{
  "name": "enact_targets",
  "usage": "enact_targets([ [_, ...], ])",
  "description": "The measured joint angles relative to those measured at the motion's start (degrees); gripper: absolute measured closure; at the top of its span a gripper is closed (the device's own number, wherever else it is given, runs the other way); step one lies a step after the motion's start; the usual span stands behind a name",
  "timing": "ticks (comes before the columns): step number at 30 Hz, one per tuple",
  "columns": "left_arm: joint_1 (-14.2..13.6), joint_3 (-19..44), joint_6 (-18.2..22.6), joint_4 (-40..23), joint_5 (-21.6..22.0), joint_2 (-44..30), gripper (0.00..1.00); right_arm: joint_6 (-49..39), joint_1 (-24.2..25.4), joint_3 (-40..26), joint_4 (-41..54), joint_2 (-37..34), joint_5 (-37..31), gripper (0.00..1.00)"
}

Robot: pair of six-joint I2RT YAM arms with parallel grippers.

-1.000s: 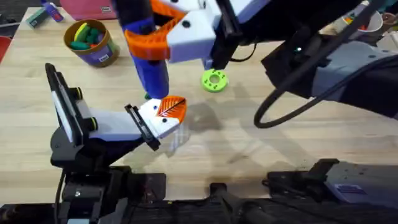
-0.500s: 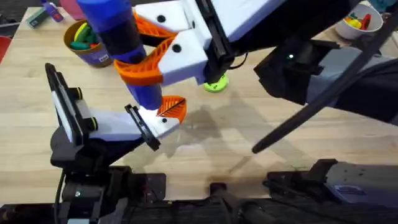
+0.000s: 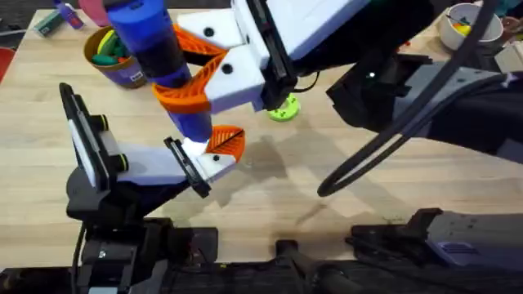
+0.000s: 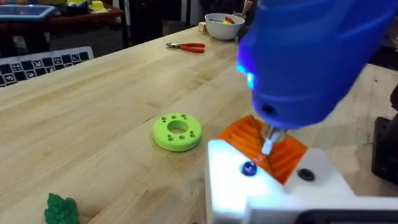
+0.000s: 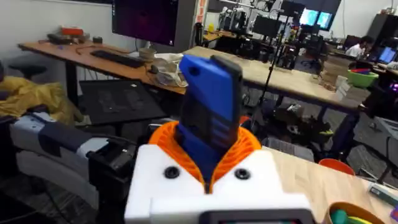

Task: Pick up the gripper from the table and insert it into the empty holder that is missing its gripper. Then pick up a screw, insert it into the mounting hole, and use the screwdriver to tighten it. Finally, clean up the table by picking up the vegetable and placing it into the bucket.

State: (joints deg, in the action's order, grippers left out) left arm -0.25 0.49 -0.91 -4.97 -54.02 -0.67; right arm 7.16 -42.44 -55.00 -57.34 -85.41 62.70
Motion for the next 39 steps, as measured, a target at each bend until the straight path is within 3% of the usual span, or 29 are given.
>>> enact_targets([
  [39,0.0,0.0,0.0,0.0,0.0,-0.01,0.993,-1.75,0.0,0.0,0.0,-1.62,0.1,0.976],
])
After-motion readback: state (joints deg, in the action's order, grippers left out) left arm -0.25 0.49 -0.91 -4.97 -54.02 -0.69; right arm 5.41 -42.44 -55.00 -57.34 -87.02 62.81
